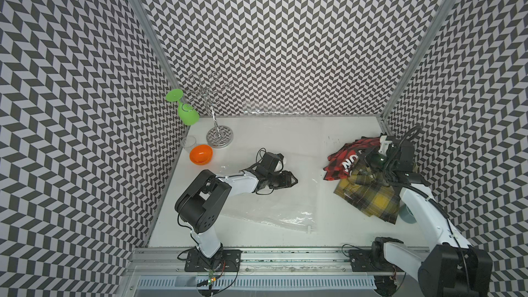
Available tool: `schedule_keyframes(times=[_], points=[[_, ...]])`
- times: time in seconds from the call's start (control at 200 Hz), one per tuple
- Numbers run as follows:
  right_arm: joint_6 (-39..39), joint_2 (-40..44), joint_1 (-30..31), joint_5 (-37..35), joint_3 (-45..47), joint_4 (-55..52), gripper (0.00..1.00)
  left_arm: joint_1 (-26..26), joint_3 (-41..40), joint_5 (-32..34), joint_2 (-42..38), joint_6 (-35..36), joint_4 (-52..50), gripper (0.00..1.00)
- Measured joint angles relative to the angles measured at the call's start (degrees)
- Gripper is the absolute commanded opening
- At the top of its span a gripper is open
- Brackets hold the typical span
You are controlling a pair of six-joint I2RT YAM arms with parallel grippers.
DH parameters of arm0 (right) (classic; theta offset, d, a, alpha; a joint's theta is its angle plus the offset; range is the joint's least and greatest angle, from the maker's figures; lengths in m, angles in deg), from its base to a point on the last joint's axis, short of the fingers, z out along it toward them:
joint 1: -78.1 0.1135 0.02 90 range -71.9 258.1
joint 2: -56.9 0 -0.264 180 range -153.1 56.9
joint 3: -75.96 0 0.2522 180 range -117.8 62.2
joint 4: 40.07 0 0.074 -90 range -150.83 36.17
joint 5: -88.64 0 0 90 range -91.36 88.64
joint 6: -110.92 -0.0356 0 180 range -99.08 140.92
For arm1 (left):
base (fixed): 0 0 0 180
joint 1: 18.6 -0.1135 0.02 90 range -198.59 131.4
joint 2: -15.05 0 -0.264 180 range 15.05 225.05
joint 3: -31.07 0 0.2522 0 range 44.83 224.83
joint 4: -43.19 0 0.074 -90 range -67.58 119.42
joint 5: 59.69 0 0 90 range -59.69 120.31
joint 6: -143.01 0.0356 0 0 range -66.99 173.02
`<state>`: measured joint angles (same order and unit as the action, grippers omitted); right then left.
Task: Place the folded shirt into the vacuum bag
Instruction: Pick up the shirt from the center of the board, then place the shirt in the vacuum bag.
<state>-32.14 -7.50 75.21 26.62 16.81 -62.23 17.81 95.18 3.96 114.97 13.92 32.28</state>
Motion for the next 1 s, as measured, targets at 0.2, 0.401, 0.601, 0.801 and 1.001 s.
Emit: schedule_keyframes(times=[0.2,0.401,0.601,0.801,1.001], points=[[-13.9,-1.7,12.46,-5.6,0.2,10.21,0.03,-1.05,-0.02,0.09,-0.94,-0.55,0.09,0.56],[-17.11,-5.75,16.98,-10.32,-12.09,10.73,0.02,-3.56,-0.42,0.09,-1.55,-0.9,0.39,0.56],[-19.02,-7.85,18.97,-13.14,-16.15,20.24,0.0,-5.33,-1.33,0.09,-1.73,-1.11,0.98,0.56],[-19.45,-6.25,28.41,-22.25,-0.46,27.54,0.0,-9.49,-6.23,0.11,-5.79,-1.66,0.85,0.56],[-24.37,-4.09,43.58,-34.07,19.32,30.88,0.27,-21.09,-11.87,1.25,-21.57,-2.56,-3.89,0.56]])
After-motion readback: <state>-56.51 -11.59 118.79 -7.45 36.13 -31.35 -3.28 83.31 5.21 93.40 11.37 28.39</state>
